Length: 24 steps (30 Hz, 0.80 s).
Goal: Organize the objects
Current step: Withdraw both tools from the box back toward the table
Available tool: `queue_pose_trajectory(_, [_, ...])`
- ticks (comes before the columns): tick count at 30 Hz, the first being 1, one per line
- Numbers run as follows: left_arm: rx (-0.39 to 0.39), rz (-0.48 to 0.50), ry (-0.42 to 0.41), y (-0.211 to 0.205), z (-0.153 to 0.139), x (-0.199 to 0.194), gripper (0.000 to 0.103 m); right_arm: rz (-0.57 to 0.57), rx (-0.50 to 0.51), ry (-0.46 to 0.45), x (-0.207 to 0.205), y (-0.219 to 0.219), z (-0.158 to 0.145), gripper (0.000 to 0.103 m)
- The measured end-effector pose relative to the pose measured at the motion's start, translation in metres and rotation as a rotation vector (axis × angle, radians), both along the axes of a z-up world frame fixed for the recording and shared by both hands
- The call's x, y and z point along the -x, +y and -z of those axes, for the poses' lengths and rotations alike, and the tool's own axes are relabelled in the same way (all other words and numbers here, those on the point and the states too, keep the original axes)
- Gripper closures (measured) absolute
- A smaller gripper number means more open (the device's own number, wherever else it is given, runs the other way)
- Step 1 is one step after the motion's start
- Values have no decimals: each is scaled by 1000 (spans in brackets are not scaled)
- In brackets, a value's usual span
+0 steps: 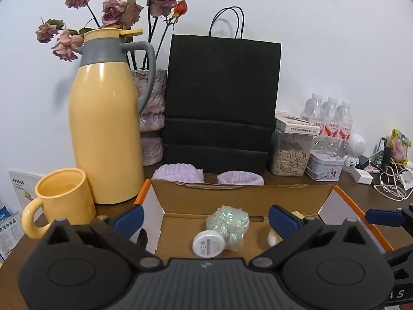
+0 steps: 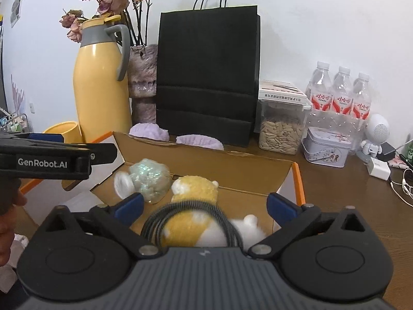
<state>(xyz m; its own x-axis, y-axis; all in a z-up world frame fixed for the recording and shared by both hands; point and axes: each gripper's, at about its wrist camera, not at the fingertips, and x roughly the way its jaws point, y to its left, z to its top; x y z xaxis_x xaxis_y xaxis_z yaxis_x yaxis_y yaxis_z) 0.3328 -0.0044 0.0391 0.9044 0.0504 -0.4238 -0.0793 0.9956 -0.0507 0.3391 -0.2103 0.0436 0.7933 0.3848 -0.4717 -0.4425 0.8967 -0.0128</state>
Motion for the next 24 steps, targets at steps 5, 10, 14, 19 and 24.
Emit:
queue_pose_trajectory(5, [-1,5,-2,-1,-2,1,0,-3,2,-6,2,0,-1,0])
queue_pose_trajectory(10, [3,9,-14,-2,-6,7,0,-4,-2,-20,8,-2,-6,0])
queue_pose_trajectory(14, [3,11,-31,-3,-13,17,0,-13,-5,-52,20,-4,-14,0])
queue_pose_trajectory(19, [1,14,-58,-3,-22,36,0,-23,-3,-80,39,-5,-20,0])
queue_pose_trajectory(24, [-6,13,-76,-3,-27,59,0,-17,-8,-92,59,-10,-23,0])
